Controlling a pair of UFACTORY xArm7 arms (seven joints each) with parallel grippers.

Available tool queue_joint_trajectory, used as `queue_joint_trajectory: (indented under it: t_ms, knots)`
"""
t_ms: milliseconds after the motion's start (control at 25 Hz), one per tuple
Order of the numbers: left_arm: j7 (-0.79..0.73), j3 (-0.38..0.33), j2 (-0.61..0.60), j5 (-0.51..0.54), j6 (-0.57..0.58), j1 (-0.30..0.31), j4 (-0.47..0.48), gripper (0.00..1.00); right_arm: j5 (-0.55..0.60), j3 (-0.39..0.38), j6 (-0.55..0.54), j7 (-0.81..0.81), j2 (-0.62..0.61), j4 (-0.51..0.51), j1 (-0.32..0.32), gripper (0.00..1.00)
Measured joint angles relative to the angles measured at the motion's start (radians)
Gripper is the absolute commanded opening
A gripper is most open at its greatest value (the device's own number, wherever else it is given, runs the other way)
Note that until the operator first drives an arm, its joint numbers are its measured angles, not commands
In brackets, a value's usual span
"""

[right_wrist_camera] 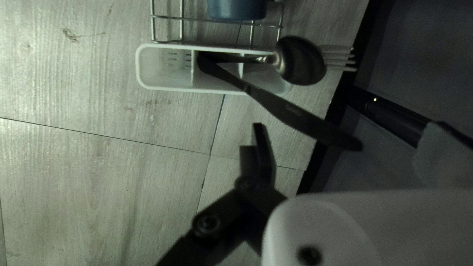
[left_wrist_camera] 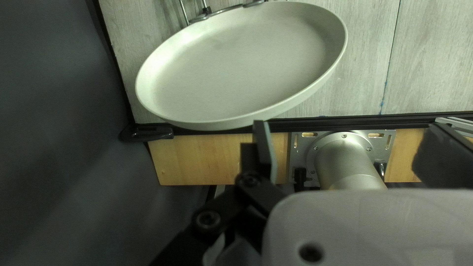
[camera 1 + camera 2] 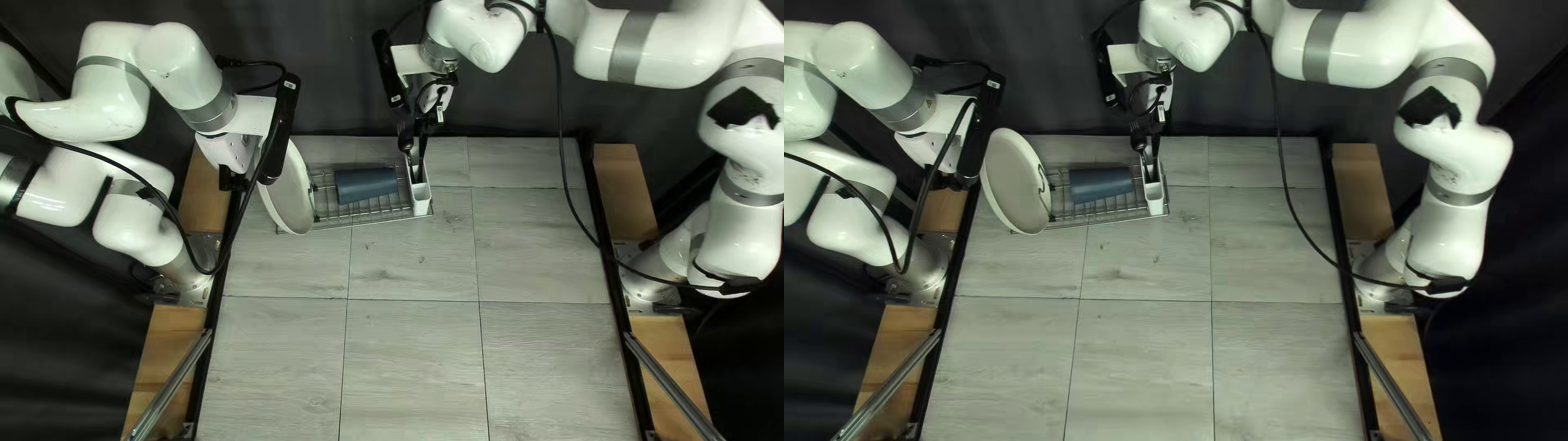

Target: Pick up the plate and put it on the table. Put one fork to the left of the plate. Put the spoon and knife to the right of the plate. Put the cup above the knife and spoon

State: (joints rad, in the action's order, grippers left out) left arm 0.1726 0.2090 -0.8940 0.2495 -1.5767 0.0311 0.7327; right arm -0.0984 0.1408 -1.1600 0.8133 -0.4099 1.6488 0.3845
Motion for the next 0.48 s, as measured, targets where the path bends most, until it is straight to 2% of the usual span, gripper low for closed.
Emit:
queue_joint_trajectory:
  t_ms: [480]
  knots:
    - [0.0, 0.0, 0.0, 0.0, 0.0, 0.0, 0.0, 1.0, 0.017, -0.006, -0.091, -0.039, 0.082, -0.021, -0.028, 0.0]
